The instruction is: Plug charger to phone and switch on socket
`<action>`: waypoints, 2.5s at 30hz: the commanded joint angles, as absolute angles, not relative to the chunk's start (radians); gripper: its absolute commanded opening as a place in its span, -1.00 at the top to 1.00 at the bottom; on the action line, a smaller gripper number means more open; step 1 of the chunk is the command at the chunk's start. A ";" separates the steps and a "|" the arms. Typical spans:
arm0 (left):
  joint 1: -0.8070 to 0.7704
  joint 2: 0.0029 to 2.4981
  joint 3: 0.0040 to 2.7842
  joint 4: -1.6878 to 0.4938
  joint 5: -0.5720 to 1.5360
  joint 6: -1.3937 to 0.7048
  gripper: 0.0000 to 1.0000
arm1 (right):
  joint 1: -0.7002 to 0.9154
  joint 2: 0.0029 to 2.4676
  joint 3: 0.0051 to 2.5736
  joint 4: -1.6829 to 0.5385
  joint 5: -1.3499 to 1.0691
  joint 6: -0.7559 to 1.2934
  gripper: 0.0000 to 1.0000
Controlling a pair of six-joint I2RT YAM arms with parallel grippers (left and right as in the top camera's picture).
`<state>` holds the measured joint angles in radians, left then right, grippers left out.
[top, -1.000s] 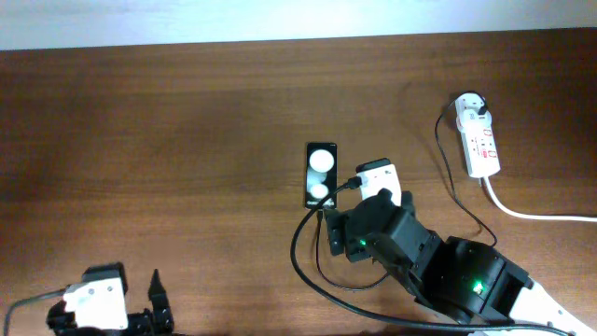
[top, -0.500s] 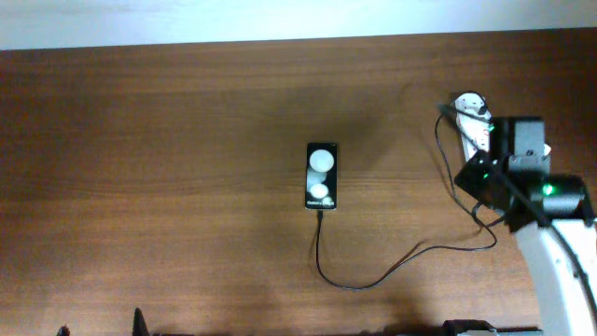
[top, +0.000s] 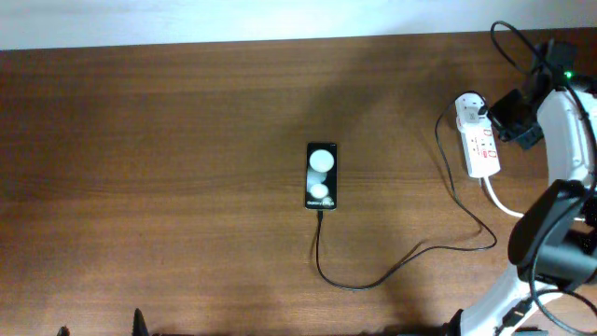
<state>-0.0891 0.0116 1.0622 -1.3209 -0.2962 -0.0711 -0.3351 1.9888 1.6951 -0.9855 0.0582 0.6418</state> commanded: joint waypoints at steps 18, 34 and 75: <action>-0.084 0.006 1.068 -1.317 -0.304 -0.073 -0.99 | -0.340 2.184 1.719 -0.784 0.063 0.633 0.92; -0.084 0.006 1.068 -1.317 -0.304 -0.074 -0.99 | -0.329 2.226 1.817 -0.918 0.168 0.531 0.92; -0.084 0.007 0.291 -0.286 -0.205 -0.074 -0.98 | -0.321 1.168 1.767 -1.655 0.124 0.531 0.92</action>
